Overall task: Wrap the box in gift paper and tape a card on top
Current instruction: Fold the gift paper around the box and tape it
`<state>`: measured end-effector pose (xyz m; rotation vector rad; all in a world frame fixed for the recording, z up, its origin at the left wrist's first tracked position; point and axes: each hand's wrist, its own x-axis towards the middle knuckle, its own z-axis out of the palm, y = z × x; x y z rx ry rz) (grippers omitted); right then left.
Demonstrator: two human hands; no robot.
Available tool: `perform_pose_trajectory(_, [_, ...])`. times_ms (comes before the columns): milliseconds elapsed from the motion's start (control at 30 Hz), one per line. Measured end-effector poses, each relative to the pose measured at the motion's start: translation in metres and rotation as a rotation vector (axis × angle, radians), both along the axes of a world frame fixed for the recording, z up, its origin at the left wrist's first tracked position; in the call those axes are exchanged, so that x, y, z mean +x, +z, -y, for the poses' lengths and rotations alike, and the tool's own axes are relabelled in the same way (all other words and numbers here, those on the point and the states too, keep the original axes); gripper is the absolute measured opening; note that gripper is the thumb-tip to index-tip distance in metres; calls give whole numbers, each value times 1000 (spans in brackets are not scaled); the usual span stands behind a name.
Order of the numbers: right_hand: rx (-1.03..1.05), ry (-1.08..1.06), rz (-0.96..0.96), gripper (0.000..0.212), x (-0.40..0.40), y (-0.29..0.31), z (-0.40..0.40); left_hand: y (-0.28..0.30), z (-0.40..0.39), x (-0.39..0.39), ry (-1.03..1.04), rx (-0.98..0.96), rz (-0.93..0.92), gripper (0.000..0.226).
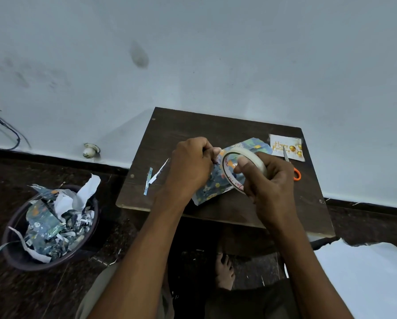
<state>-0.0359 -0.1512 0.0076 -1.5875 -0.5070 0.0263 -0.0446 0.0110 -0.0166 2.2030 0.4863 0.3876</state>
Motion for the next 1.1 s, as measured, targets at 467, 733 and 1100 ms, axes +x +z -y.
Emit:
perform_pose_trajectory(467, [82, 119, -393, 41, 5, 18, 7, 3, 3, 1, 3, 84, -40, 28])
perform_pose_trajectory(733, [-80, 100, -420, 63, 12, 19, 30, -1, 2, 4, -17, -6, -7, 27])
perform_pose_trajectory(1100, [-446, 268, -389, 51, 5, 29, 19, 9, 5, 0, -38, 18, -65, 25])
